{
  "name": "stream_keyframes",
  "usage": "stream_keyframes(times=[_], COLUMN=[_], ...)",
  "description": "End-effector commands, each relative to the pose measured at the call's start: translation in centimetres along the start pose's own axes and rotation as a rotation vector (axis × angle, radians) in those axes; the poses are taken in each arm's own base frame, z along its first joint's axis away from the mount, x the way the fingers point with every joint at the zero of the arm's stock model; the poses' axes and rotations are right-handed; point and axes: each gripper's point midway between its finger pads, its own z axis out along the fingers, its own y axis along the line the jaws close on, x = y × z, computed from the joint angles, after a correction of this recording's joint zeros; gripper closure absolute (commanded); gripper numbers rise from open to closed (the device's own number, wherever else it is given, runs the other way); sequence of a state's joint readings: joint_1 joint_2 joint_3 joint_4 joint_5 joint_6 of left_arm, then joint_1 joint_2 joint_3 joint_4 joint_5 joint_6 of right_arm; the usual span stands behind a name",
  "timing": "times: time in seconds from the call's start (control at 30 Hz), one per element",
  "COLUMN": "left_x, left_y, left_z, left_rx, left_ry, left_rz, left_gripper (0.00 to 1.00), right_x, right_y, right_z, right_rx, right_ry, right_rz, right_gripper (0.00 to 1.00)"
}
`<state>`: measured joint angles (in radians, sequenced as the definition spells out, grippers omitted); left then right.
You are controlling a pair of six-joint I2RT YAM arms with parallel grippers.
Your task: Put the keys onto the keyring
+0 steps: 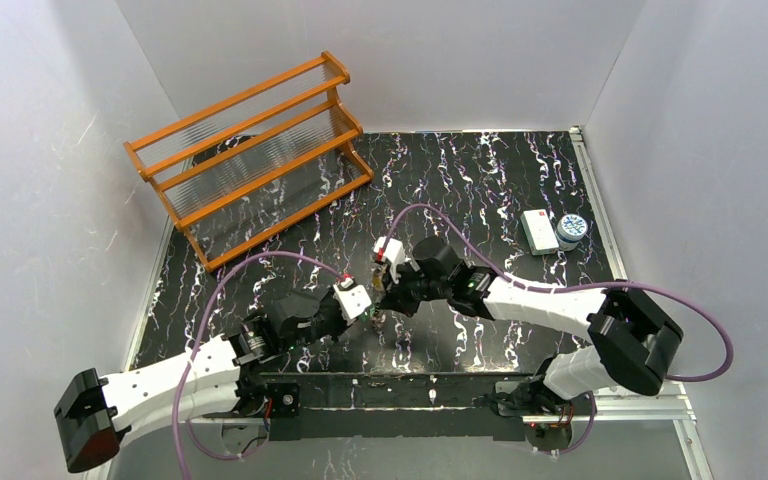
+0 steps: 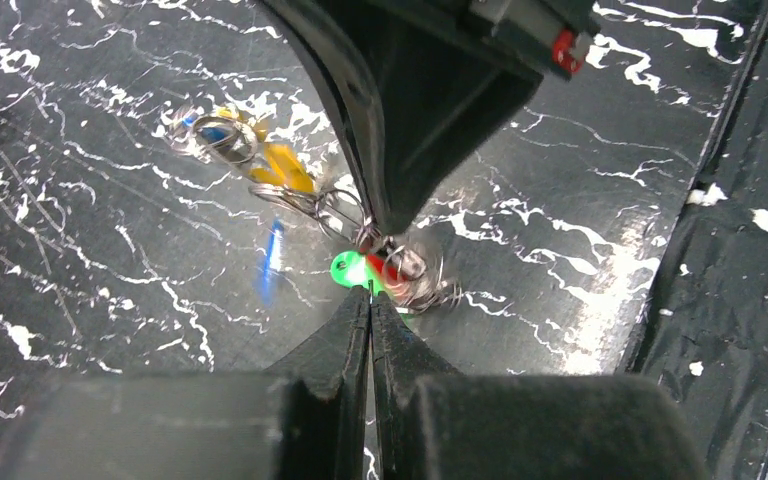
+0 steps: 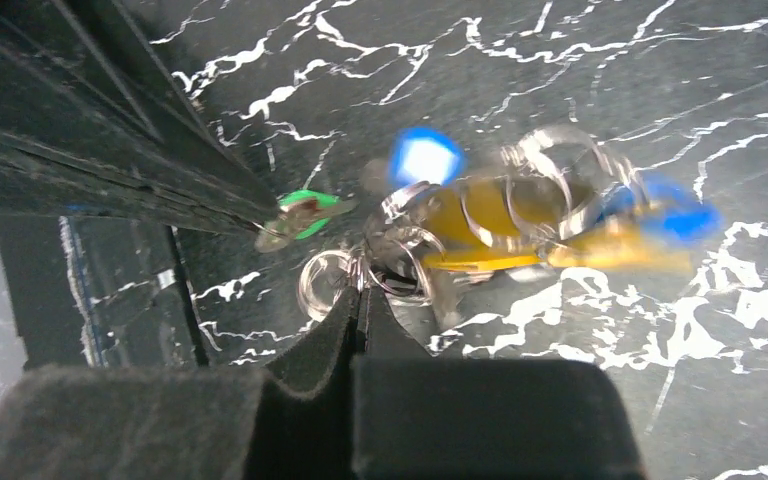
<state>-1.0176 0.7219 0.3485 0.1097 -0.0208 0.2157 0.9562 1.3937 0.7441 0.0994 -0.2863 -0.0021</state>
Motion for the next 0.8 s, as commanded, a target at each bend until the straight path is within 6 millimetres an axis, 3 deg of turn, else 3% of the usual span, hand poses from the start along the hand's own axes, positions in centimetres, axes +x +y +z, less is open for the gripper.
stream_keyframes(times=[0.0, 0.33, 0.67, 0.77], left_x=[-0.8, -1.2, -2.9, -3.4], left_y=[-1.3, -1.4, 0.9, 1.1], left_z=[0.6, 0.6, -0.8, -1.1], left_rx=[0.072, 0.071, -0.053, -0.059], left_ry=[-0.054, -0.073, -0.103, -0.126], left_rz=[-0.015, -0.039, -0.102, -0.108], left_gripper=[1.0, 1.0, 1.0, 1.0], right_x=[4.7, 3.3, -0.4, 0.0], right_y=[1.1, 1.3, 2.3, 2.2], right_z=[0.1, -0.1, -1.8, -1.8], right_rx=[-0.036, -0.043, -0.066, -0.06], right_ry=[0.12, 0.079, -0.037, -0.031], right_rz=[0.104, 0.097, 0.081, 0.073], right_gripper=[0.99, 0.99, 0.99, 0.99])
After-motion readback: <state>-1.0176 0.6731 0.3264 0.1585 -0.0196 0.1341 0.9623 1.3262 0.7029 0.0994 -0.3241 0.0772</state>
